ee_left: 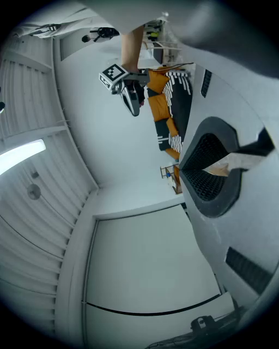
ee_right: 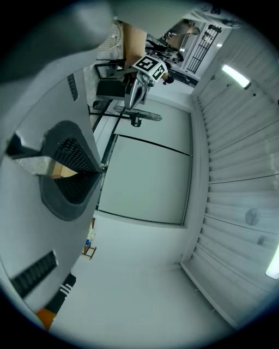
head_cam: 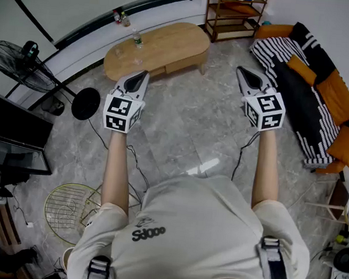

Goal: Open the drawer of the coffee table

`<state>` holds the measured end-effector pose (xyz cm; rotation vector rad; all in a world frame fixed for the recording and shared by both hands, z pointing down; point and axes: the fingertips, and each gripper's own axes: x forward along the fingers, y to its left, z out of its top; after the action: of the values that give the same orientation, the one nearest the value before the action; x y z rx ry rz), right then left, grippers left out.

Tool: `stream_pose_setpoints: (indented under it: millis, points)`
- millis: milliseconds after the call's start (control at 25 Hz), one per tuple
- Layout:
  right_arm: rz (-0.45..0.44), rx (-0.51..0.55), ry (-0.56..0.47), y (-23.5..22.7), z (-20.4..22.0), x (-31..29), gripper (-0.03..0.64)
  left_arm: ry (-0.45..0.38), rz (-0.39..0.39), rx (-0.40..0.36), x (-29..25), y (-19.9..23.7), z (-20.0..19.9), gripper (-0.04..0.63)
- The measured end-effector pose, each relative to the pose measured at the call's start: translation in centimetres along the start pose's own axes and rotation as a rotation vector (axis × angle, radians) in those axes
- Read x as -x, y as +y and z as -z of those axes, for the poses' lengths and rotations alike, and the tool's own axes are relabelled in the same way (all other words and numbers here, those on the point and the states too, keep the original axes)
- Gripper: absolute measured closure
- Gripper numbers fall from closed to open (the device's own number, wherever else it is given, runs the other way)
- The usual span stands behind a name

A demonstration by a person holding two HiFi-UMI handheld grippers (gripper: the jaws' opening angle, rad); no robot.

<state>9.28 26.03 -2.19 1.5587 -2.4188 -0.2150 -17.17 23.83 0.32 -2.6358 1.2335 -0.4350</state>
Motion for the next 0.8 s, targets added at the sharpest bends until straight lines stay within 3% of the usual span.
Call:
stream_pose_setpoints:
  millis: [360,600,800]
  points:
    - [-0.028,0.021,-0.007,-1.7,0.7,-0.3,0.611,0.009,0.003,-0.003,-2.4,-1.2,-0.9,0.577]
    - [-0.049,-0.047,-0.046,-4.6,2.1,0.7,0.611,0.036,-0.001,-0.006,-4.0,-4.0,-1.7,0.577]
    - [-0.087,-0.030,-0.032,-7.2,3.8,1.6,0.611,0.029,-0.030,0.021,-5.1,-6.5,-2.5,0.577]
